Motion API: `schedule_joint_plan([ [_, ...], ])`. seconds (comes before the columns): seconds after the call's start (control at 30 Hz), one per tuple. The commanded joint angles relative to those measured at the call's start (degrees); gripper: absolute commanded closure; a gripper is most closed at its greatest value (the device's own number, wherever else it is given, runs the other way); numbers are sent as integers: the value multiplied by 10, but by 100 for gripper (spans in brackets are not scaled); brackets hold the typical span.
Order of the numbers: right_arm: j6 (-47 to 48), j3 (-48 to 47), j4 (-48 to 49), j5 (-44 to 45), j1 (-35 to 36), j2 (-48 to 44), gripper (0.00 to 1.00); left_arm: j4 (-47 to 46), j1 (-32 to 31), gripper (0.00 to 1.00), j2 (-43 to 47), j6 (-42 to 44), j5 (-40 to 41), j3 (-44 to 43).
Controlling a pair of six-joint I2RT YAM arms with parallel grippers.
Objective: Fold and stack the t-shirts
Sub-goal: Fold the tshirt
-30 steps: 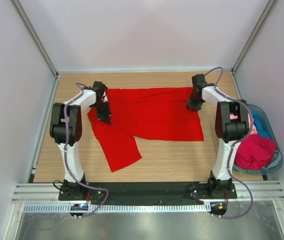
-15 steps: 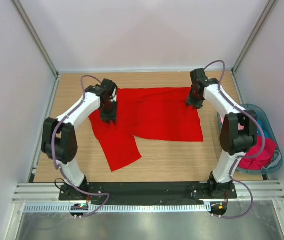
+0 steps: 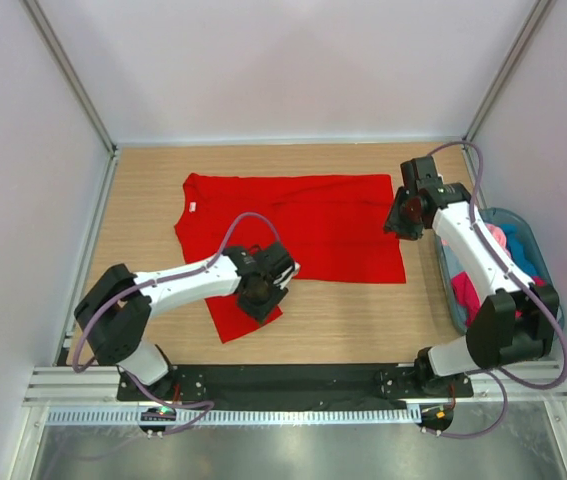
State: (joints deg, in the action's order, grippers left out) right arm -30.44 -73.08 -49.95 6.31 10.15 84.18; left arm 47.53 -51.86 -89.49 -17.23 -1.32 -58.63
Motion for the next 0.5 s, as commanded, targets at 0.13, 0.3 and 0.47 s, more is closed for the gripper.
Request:
schedule_joint_plan([
  [0.13, -16, 36, 1, -27, -2, -79, 62, -68, -38, 59, -62, 17, 23, -1],
  [0.3, -18, 28, -6, -17, -2, -89, 62, -58, -41, 60, -112, -4, 49, -7],
  [0.47, -17, 47, -8, -12, -3, -100, 61, -29, -42, 99, -130, -29, 93, -17],
])
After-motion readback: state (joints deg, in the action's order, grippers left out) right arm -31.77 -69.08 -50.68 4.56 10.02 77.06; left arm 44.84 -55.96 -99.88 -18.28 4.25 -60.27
